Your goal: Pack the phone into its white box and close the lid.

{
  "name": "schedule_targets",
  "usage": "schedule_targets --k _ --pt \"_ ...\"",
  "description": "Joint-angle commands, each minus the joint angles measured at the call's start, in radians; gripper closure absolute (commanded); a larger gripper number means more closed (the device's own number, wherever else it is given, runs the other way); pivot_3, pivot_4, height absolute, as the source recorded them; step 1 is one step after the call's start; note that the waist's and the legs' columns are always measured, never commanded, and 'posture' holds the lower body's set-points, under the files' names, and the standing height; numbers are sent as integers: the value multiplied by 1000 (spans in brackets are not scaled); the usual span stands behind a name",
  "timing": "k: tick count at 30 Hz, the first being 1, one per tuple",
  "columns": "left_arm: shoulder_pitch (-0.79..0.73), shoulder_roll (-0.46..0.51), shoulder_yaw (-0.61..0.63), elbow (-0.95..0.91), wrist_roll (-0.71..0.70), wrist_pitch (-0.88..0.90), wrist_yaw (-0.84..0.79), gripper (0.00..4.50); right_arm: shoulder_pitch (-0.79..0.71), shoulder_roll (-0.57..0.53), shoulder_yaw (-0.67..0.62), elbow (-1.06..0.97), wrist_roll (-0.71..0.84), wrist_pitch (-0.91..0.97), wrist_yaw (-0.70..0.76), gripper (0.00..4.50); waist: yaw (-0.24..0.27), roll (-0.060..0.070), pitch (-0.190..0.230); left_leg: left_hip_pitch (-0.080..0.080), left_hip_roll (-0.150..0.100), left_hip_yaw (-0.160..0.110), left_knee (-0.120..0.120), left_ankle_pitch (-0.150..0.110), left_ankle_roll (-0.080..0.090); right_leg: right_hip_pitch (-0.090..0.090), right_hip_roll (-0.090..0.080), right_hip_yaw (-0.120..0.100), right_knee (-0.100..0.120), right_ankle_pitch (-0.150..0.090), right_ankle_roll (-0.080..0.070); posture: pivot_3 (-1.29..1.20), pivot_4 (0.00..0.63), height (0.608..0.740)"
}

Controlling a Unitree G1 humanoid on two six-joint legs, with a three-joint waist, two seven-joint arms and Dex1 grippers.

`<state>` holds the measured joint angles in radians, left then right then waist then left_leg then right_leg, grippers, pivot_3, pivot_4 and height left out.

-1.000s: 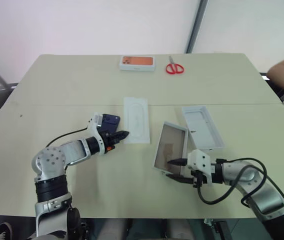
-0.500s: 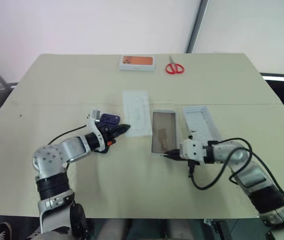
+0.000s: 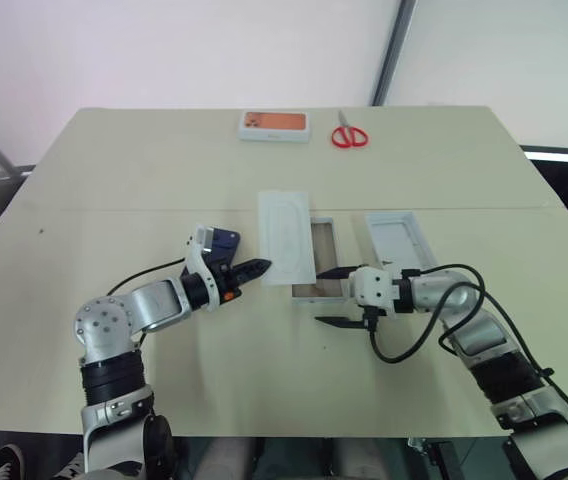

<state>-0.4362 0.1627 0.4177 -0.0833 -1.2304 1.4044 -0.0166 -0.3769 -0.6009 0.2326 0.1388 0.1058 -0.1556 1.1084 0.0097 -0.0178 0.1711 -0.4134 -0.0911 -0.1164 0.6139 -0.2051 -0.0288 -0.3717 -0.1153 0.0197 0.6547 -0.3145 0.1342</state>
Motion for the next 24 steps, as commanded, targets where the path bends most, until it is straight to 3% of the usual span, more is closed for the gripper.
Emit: schedule_targets --k 1,10,24 --pt "-4 4 -27 -28 -8 -28 -12 4500 27 -33 -132 -123 135 96 -22 866 1 0 0 0 0 0 0 -1 1 0 0 0 0 0 0 0 150 740" --pt "1 -64 -95 10 39 -94 12 4500 156 -118 -310 -183 199 173 -75 866 0 0 0 0 -1 1 0 -2 4 1 -1 0 -1 0 0 0 150 740" --pt "-38 -82 -162 76 121 -132 -24 4500 162 -91 -279 -207 177 184 -110 866 2 0 0 0 0 1 0 -2 4 0 -1 0 -1 0 0 0 150 740"
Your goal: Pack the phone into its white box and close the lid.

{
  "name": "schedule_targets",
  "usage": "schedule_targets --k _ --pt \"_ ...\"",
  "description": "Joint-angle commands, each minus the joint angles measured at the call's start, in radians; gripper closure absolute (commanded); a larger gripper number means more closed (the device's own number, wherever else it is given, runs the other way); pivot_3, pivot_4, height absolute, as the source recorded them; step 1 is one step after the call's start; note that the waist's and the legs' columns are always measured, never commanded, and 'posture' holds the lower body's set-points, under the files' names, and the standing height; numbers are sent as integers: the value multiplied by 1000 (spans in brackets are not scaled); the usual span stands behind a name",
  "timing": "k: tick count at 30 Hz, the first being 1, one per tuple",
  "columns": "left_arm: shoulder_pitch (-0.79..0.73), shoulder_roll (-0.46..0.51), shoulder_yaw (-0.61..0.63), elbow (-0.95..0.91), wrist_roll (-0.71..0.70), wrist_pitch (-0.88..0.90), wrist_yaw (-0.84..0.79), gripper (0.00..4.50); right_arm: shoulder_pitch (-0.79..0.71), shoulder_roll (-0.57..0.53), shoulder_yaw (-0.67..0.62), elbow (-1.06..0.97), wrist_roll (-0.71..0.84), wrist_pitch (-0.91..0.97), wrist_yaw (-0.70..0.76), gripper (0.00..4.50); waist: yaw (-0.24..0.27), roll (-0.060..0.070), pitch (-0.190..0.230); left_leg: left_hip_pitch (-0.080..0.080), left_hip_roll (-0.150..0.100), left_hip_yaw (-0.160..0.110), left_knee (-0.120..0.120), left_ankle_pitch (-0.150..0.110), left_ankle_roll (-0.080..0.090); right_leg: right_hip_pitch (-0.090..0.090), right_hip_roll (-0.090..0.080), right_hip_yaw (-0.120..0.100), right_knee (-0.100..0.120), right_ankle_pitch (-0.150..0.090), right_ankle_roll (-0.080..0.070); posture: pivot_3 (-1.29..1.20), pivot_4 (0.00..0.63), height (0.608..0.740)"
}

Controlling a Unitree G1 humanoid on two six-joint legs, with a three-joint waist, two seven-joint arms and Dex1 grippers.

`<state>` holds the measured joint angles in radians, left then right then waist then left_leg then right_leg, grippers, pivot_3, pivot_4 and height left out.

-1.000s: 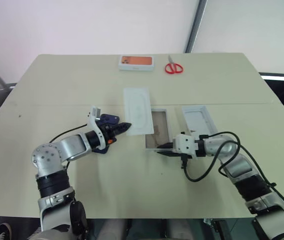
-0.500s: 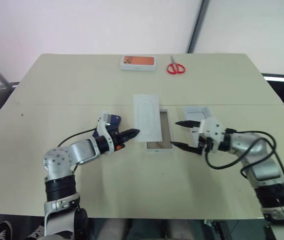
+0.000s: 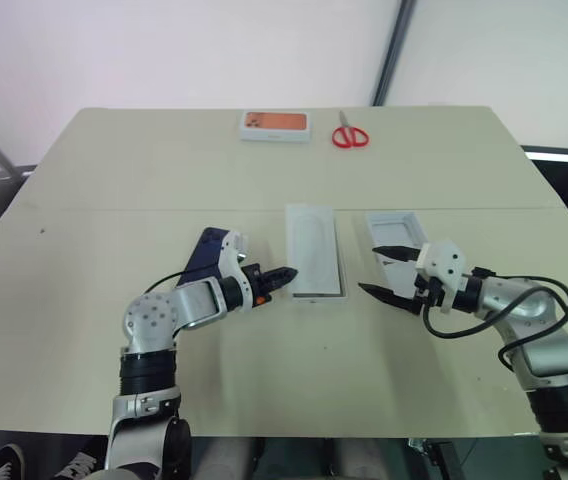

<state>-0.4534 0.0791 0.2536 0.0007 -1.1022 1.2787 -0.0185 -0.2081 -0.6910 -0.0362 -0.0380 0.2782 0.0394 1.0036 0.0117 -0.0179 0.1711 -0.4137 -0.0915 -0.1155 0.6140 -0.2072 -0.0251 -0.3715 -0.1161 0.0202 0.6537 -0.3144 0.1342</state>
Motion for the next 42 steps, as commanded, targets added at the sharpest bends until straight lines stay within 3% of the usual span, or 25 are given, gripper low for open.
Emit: schedule_targets --k 1,2,5,12,23,28,32,35,41,42 --pt "-21 -2 -5 -10 0 -11 -25 4500 -10 1 -6 -29 2 -12 -6 866 0 0 0 0 0 0 0 0 0 0 0 0 0 0 0 0 150 740" --pt "-21 -8 -8 -11 2 -12 -24 4500 -13 4 -2 -30 0 -11 -9 866 0 0 0 0 0 0 0 0 0 0 0 0 0 0 0 0 150 740" --pt "-21 -14 -21 -26 2 -7 -30 3530 -16 10 9 -30 -8 -16 -16 802 0 0 0 0 0 0 0 0 0 0 0 0 0 0 0 0 150 740" --pt "-26 -5 -27 -72 -7 3 -43 131 -21 16 21 -23 -16 -24 -22 802 0 0 0 0 0 0 0 0 0 0 0 0 0 0 0 0 150 740" --pt "-54 30 -26 -124 -48 43 -41 131 -81 78 30 -36 10 20 -50 802 -1 0 0 0 0 0 0 0 0 0 0 0 0 0 0 0 150 740" --pt "-54 80 -46 -188 -63 60 -82 131 -124 123 25 -32 28 60 -80 802 -2 0 0 0 0 -1 -1 0 0 0 1 0 0 0 0 0 150 740" --pt "-34 187 -91 -261 20 -21 -185 131 -168 167 60 -17 -15 96 -145 802 -6 0 0 0 0 -1 -1 0 0 -1 1 0 0 0 0 0 150 740" --pt "12 304 -153 -295 158 -178 -325 77 -204 203 108 -4 -61 115 -186 1577 -13 1 0 0 1 0 -2 3 -5 -2 1 1 0 0 0 0 150 740" --pt "93 457 -212 -281 360 -459 -549 77 -280 259 233 90 -208 103 -245 4425 -24 1 0 0 1 0 -4 2 -3 -2 1 1 0 0 -1 0 150 740" --pt "101 467 -208 -274 367 -477 -573 77 -292 264 249 113 -231 85 -253 4425 -23 1 0 0 1 0 -4 1 -2 -2 1 1 0 0 -1 0 150 740"
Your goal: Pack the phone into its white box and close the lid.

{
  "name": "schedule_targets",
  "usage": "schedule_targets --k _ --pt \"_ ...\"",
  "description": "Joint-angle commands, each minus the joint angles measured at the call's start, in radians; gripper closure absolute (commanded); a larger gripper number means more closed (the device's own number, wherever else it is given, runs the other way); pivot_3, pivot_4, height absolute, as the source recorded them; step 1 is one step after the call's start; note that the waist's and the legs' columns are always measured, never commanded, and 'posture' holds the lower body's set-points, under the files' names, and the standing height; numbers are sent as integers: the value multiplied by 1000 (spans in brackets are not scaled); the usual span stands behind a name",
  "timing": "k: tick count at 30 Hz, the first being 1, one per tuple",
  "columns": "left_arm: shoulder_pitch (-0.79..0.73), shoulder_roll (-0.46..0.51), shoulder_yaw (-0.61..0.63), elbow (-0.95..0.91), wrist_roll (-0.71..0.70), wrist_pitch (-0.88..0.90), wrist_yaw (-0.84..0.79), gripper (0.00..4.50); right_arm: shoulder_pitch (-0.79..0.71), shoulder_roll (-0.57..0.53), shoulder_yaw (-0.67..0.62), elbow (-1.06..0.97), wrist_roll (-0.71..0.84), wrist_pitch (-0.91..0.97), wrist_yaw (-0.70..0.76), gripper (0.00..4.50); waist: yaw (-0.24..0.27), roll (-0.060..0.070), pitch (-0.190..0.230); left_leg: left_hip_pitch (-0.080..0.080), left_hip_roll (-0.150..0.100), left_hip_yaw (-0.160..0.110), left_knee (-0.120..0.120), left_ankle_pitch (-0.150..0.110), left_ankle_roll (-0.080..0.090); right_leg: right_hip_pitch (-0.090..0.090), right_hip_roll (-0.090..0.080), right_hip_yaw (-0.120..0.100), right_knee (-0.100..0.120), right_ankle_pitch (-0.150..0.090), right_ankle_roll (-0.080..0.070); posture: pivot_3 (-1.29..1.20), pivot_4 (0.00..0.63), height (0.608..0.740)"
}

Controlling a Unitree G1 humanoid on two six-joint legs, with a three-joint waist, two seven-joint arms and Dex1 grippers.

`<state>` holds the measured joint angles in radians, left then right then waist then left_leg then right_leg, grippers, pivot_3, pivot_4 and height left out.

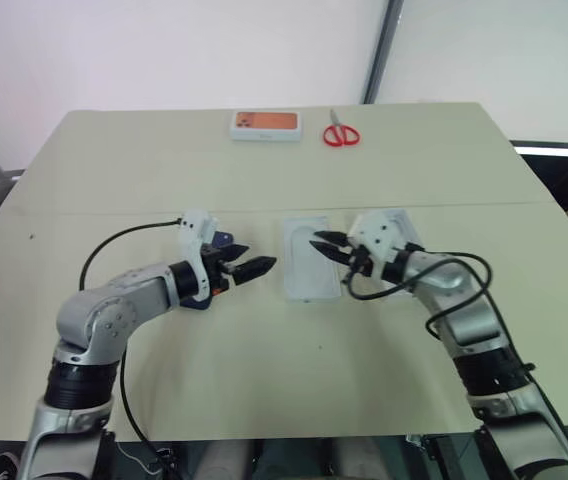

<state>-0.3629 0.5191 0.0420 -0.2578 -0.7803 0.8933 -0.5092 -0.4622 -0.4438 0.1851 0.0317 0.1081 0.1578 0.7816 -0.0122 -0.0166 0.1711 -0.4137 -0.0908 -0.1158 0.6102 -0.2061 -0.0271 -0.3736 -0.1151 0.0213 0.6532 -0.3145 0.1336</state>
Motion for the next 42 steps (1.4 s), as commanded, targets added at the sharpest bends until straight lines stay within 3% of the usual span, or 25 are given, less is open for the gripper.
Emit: schedule_targets --k 1,15,21,32,42 --pt "23 35 8 -12 62 -124 -104 77 -48 32 37 60 -65 -33 -37 4425 2 0 0 0 0 0 0 0 1 0 0 0 0 0 0 0 150 740" --pt "88 17 4 -27 167 -232 -141 77 -27 -20 140 108 -165 -92 74 4425 1 0 0 0 0 -1 0 -1 1 0 -1 -1 0 0 0 0 150 740" --pt "74 2 -7 -12 196 -241 -139 77 -1 -39 131 64 -123 -60 145 4425 0 0 0 0 0 -1 0 -1 1 0 -1 -1 0 0 0 0 150 740" --pt "65 -22 -18 -5 228 -250 -138 77 -46 -30 123 49 -146 -47 119 4425 0 0 0 0 0 -1 1 -1 1 0 0 -1 0 0 0 0 150 740" --pt "59 -36 -17 -1 241 -251 -139 77 -145 -36 99 -51 -102 150 171 4425 -1 0 0 0 0 -1 0 -1 1 0 0 -1 0 0 0 0 150 740"
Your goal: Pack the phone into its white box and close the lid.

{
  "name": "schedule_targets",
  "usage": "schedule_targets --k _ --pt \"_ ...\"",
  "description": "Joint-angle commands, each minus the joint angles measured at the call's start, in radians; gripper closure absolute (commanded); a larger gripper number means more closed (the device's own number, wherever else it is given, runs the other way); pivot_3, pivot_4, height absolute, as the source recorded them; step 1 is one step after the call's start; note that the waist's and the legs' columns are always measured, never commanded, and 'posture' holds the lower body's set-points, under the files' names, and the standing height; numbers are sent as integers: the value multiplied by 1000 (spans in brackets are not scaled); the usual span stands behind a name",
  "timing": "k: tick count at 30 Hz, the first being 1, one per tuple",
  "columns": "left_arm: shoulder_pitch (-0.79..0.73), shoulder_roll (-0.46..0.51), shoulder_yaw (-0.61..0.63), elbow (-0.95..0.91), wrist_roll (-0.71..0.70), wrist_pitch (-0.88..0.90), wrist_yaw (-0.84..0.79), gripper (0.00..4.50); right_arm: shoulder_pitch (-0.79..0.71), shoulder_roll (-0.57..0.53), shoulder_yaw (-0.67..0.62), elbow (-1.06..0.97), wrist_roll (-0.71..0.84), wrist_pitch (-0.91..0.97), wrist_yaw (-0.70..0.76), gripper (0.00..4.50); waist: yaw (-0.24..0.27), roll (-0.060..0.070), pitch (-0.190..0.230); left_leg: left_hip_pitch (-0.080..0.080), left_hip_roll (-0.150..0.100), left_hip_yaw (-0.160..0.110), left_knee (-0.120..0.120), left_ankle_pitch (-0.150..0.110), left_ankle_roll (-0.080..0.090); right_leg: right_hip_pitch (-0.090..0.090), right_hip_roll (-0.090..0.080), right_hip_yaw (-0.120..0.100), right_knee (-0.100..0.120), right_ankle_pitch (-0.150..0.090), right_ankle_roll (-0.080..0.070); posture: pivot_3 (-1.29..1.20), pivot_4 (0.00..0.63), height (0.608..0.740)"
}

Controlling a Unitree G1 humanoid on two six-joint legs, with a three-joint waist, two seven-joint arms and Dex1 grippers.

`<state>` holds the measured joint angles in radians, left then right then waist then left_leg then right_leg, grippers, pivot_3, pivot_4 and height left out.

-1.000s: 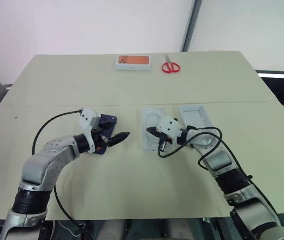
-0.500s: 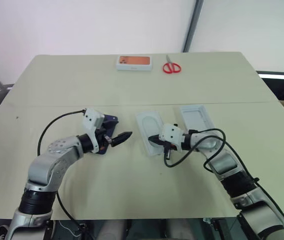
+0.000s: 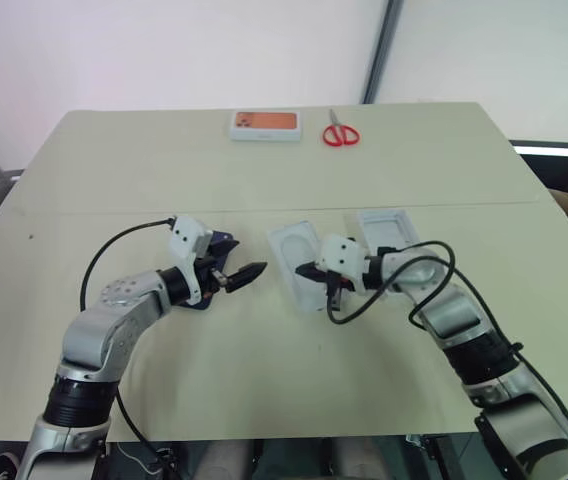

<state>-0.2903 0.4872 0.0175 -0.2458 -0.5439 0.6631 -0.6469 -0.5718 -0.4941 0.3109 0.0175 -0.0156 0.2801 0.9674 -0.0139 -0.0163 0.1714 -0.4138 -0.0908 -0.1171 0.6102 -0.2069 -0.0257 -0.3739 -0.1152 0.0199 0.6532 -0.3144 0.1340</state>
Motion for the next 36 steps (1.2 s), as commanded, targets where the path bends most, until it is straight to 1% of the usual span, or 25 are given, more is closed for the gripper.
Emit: schedule_targets --k 1,12,16,20,23,25,27,29,32,36 --pt "-13 -8 7 -13 6 -21 1 77 -50 20 -24 -19 6 25 -33 4425 1 0 0 0 0 0 0 0 0 0 0 0 0 0 0 0 150 740" --pt "-7 -29 -2 -19 24 -20 6 77 -75 92 57 182 -143 -66 -185 4425 0 0 0 0 0 0 0 0 0 0 0 0 0 0 0 0 150 740" --pt "-4 -34 -6 -21 34 -23 6 77 -60 70 96 189 -174 -93 -152 4425 0 0 0 0 0 0 0 0 0 0 0 0 0 0 0 0 150 740" --pt "-4 -40 -5 -20 41 -23 6 77 -55 58 92 180 -179 -98 -128 4425 0 0 0 0 0 0 0 0 0 0 0 0 0 0 0 0 150 740" --pt "-4 -45 -9 -18 48 -25 9 77 -75 69 69 196 -182 -110 -157 4425 0 0 0 0 0 0 0 0 0 0 0 0 0 0 0 0 150 740" --pt "-4 -50 -12 -17 53 -25 10 77 -79 83 43 195 -156 -108 -164 4425 0 0 0 0 0 0 0 0 0 0 0 0 0 0 0 0 150 740" --pt "1 -51 -21 -18 61 -24 8 77 -93 103 -18 175 -106 -77 -185 4425 0 0 0 0 0 0 0 0 0 0 0 0 0 0 0 0 150 740" --pt "13 -49 -27 -17 67 -13 8 77 -93 94 -89 128 -40 -36 -175 4425 0 0 0 0 0 0 0 0 0 0 0 0 1 0 0 0 150 740" --pt "30 -37 -45 -13 96 -28 9 77 -71 37 -134 77 -6 -1 -139 4425 3 0 0 0 0 0 0 0 0 0 0 0 0 0 0 0 150 740" --pt "45 -32 -65 -14 137 -35 21 77 -6 -71 -134 41 -25 -14 -99 4425 3 0 0 0 0 0 0 0 0 0 0 0 0 0 0 0 150 740"
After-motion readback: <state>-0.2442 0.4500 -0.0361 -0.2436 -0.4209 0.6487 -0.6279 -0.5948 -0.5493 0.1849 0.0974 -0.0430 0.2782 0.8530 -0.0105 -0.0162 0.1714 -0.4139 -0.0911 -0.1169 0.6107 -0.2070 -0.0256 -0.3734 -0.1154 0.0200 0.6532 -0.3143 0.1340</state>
